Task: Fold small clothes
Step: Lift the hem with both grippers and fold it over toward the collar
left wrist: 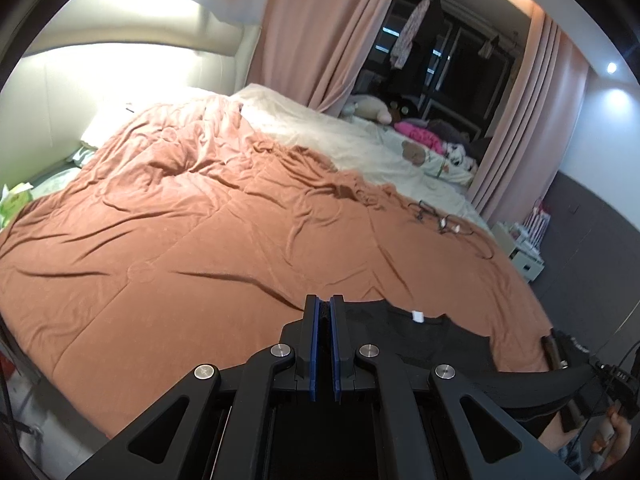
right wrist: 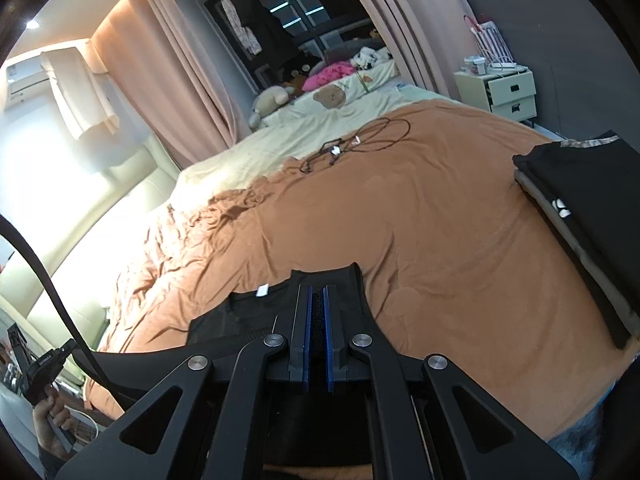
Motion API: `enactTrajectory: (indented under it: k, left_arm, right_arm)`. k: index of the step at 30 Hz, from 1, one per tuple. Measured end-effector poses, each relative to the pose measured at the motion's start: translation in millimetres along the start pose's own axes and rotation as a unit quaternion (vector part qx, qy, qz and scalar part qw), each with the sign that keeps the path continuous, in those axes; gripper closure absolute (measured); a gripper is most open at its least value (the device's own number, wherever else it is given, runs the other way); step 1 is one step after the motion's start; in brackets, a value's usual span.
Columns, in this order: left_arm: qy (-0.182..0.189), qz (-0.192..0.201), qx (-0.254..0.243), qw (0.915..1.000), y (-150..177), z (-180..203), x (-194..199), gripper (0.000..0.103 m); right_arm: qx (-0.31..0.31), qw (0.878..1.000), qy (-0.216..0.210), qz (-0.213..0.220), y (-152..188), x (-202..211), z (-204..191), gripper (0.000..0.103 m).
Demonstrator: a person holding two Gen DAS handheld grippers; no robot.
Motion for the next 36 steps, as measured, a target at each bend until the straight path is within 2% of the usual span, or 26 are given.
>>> enactTrajectory:
  k: [11, 22, 30, 33, 35, 36]
  left_arm:
    - [-0.056, -0.052, -0.009, 0.9970, 4.2, -15.0, -94.3, 0.098]
    - [-0.104, -0.112, -0.005, 0.9882, 16.5, -37.8, -179.4, 0.098]
    - [-0.126, -0.150, 0.003, 0.9806, 26.1, -51.3, -225.3, 0.098]
    - [-0.116, -0.172, 0.018, 0.9781, 31.0, -53.1, -238.8, 0.097]
    - [-0.117, -0.186, 0.021, 0.9754, 33.4, -54.7, -240.4, 0.090]
    - [-0.117, -0.188, 0.021, 0.9750, 33.7, -55.5, -238.9, 0.082]
  right_arm:
    - [-0.016, 0.998, 0.013, -0.067, -19.3, -89.1, 15.1, 0.101]
    - [-0.009, 0.991, 0.039, -0.126, -30.2, -156.5, 32.0, 0.101]
    - [-0.010, 0.985, 0.061, -0.159, -28.7, -191.6, 41.1, 0.101]
    - [0.001, 0.982, 0.077, -0.173, -29.8, -200.0, 41.2, 0.100]
    - [0.018, 0.981, 0.084, -0.174, -32.3, -198.5, 39.1, 0.096]
    - [0.026, 0.981, 0.081, -0.172, -34.3, -197.0, 37.4, 0.092]
Point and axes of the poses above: each gripper's, at about its wrist camera, not at the fingertips, and x roughly against the way its jaws point, z to its right, y to its underside, the point moved 6 cm from there along -x, roughly the way its jaws point, and after that the axes turned 15 degrees about x, right-handed, at the moved point
